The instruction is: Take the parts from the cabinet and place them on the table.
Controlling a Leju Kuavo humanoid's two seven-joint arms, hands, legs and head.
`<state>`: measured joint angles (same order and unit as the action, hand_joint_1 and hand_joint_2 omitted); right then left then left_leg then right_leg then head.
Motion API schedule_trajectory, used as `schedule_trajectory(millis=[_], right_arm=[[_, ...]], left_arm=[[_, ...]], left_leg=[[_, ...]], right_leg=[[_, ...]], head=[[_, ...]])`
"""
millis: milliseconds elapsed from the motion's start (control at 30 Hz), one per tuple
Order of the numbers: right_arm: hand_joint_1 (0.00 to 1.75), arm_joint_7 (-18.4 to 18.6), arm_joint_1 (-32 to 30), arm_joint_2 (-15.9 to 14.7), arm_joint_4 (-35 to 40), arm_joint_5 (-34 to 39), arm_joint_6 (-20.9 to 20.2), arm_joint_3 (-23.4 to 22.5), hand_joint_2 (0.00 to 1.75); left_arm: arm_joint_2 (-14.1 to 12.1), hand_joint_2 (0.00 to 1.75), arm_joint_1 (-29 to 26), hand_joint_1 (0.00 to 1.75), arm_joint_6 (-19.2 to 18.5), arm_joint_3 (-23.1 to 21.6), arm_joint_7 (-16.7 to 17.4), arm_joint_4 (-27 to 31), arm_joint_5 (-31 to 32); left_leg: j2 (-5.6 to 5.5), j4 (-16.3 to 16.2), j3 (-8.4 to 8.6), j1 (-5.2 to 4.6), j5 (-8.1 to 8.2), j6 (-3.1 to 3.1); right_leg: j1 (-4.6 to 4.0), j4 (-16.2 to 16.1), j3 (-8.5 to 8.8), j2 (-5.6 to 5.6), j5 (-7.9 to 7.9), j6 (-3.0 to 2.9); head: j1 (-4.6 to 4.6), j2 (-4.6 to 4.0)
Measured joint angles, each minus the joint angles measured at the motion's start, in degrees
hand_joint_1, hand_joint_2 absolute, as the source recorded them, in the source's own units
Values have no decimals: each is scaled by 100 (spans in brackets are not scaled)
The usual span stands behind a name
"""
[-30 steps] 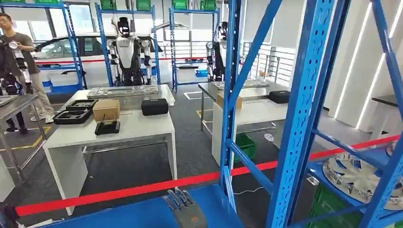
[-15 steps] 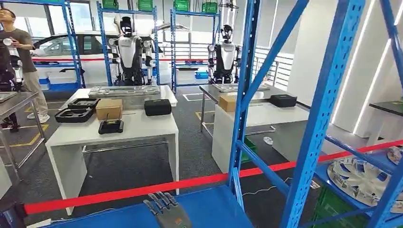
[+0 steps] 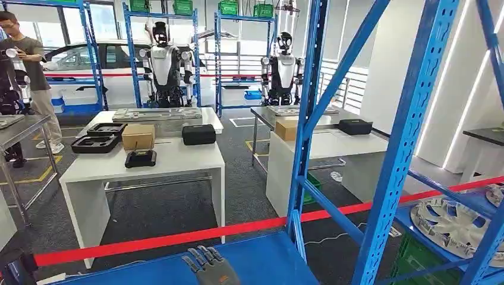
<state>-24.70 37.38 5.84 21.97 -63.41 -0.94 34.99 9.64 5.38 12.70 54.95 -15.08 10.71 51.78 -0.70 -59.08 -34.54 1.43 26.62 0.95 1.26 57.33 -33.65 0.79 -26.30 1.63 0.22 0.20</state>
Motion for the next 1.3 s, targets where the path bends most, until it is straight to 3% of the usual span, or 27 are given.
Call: schedule_trajectory(millis=[33,67,233,633,933,1300], right_arm=[[0,0,0,0,0,0,0,2,0],[0,0,0,0,-2,0,0,4,175],[0,86,0,-4,-42,20,-85,17,175],[0,728,-6,-212,-271,129,-553,31,175],[0,811,-134,-437,-385,258,-675,31,175],[0,817,-146,-476,-422,295,-844,24,175]], left_arm=[[0,0,0,0,0,0,0,0,0],[0,0,0,0,0,0,0,0,2],[0,0,0,0,-13,4,0,0,0],[-13,0,-8,0,-70,9,70,0,59],[-15,0,-14,0,-105,9,155,0,140],[-37,0,-22,0,-81,9,135,0,199]], left_leg=[[0,0,0,0,0,1],[0,1,1,0,-1,3],[1,16,5,4,-10,19],[-1,33,12,8,-20,34],[0,35,12,8,-19,35],[0,41,13,9,-19,36]], right_leg=[[-3,8,-4,0,-1,1],[-6,16,-9,0,-5,4],[-18,32,-22,0,-14,-12],[-19,39,-27,0,-18,-19],[-17,39,-27,0,-20,-22],[-18,39,-30,1,-21,-24]], head=[[0,0],[-2,0],[-5,0],[-7,0],[-7,0],[-7,0]])
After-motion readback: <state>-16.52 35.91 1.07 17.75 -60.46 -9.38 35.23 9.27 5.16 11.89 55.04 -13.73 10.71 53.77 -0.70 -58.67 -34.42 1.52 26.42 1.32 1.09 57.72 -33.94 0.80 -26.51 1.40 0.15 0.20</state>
